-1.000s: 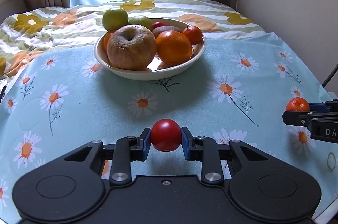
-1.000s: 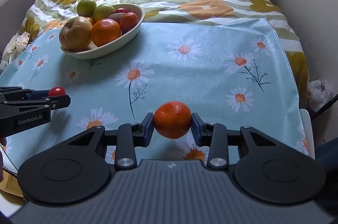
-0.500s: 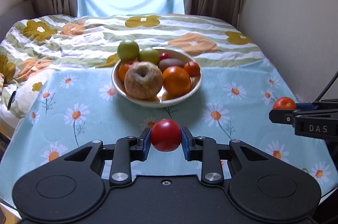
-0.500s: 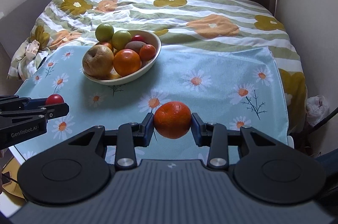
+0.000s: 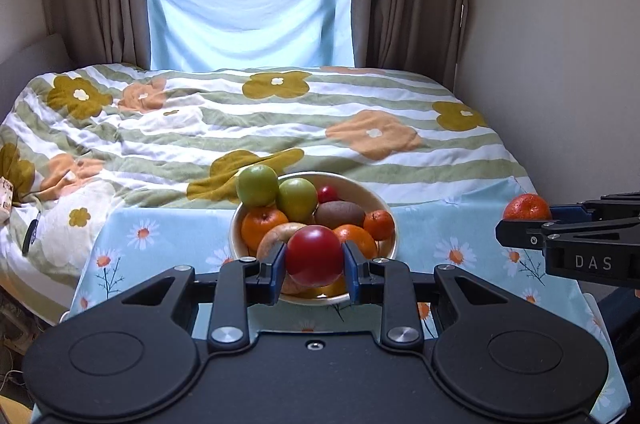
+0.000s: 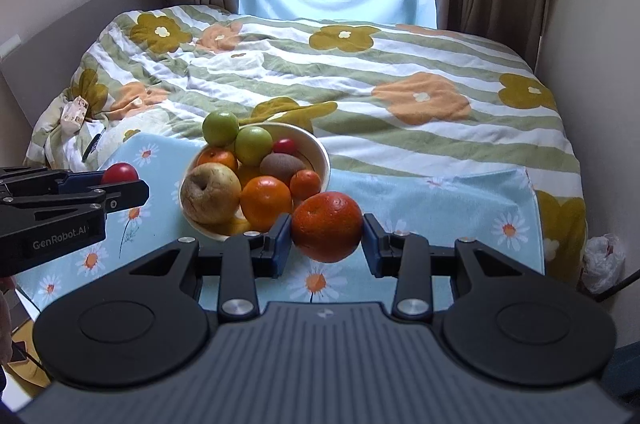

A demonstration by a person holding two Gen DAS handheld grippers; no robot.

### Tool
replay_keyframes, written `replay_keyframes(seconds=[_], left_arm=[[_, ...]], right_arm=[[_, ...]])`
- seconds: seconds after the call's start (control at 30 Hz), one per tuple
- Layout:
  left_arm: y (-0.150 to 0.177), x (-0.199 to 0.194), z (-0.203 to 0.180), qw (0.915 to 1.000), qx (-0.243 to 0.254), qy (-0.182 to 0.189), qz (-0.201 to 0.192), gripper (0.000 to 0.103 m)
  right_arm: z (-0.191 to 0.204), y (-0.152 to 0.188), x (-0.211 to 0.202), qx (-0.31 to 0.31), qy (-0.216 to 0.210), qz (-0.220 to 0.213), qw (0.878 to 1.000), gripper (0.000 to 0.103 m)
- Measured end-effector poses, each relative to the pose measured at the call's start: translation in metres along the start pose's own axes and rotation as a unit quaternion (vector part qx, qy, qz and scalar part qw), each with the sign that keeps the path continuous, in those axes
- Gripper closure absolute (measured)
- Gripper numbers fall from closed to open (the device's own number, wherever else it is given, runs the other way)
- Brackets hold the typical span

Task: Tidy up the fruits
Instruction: 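Carry the tomato over the white bowl while the right tool carries the orange there, then release the tomato into the bowl with the left tool while the right tool lowers and releases the orange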

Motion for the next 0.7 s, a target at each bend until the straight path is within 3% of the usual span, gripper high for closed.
replay_keyframes(seconds=[0.4, 0.7], left_arm=[[-0.044, 0.060, 0.020, 0.9995, 0.019, 0.011, 0.022, 0.070], [-0.051, 0.118, 0.032, 0.9972, 0.033, 0.026, 0.062, 0.070]], right_arm=[[0.006, -0.057, 0.050, 0.013, -0.002, 0.006, 1.000, 0.051], [0.009, -0.078, 0.099, 0.021, 0.004, 0.030, 0.999, 0.051]])
Point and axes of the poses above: each gripper's, at about its wrist camera, not at the fingertips, and x roughly the way its jaws point, z to its left, y to its underside, the point moved 1 cm from there along x, roughly the way its jaws point, and after that the axes turned 8 degrees about y, right-handed, at the moved point
